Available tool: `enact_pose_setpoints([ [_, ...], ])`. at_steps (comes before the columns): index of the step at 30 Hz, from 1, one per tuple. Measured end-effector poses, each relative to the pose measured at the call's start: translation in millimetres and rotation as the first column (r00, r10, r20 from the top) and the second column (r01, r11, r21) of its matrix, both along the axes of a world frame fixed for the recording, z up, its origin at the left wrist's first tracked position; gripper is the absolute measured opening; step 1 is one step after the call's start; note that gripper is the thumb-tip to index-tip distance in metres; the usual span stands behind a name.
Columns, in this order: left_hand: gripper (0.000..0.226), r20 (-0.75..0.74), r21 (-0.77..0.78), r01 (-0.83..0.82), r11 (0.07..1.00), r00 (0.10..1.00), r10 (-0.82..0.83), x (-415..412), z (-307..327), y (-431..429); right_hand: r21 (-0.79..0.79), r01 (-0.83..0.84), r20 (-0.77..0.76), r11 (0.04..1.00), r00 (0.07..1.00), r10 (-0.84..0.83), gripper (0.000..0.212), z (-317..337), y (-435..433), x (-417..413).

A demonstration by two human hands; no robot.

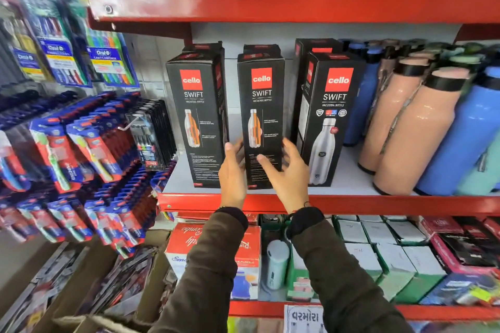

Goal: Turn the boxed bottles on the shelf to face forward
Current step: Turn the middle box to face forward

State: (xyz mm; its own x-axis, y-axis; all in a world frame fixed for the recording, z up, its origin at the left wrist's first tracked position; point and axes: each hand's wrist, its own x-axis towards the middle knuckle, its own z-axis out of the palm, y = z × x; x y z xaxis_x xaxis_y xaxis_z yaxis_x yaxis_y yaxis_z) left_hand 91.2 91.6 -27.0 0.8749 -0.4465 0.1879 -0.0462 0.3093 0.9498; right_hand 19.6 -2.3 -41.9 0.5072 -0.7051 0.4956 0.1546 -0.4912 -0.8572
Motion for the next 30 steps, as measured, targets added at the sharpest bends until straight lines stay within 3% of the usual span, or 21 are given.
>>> enact_pose_setpoints([
  [5, 0.052, -0.035, -0.04, -0.016, 0.999, 0.999, 0.015, -0.8, -6.5, 2.7, -0.029, 0.019, -0.045, 0.999, 0.999, -0.02, 0.08, 4.9, -4.0, -1.5],
  [12, 0.048, 0.11, -0.07, -0.061, 0.996, 0.992, 0.068, -9.8, -12.9, 1.1, 0.044, 0.1, 0.007, 0.994, 0.995, -0.1, 0.091, 2.6, -4.2, -2.1],
  [16, 0.043, 0.257, 0.05, -0.109, 0.993, 0.962, 0.092, -3.8, -8.8, -5.7, 0.083, 0.081, -0.014, 0.993, 0.997, -0.08, 0.098, 3.1, -6.1, -3.7],
  [20, 0.047, 0.209, 0.151, -0.05, 0.987, 0.978, 0.018, 6.0, -6.2, -16.0, 0.069, 0.041, -0.09, 0.997, 0.995, -0.035, 0.106, 2.2, -11.6, -7.7],
  [24, 0.045, 0.126, 0.182, -0.069, 0.981, 0.991, 0.046, 12.6, -8.6, -21.6, 0.051, -0.051, -0.087, 0.997, 0.995, 0.055, 0.103, 4.9, -13.0, -9.6],
  [30, 0.031, 0.198, 0.131, -0.104, 0.986, 0.977, 0.077, 5.6, -14.7, -21.8, -0.06, -0.063, -0.11, 0.996, 0.992, 0.056, 0.078, 5.7, -18.7, -10.9],
])
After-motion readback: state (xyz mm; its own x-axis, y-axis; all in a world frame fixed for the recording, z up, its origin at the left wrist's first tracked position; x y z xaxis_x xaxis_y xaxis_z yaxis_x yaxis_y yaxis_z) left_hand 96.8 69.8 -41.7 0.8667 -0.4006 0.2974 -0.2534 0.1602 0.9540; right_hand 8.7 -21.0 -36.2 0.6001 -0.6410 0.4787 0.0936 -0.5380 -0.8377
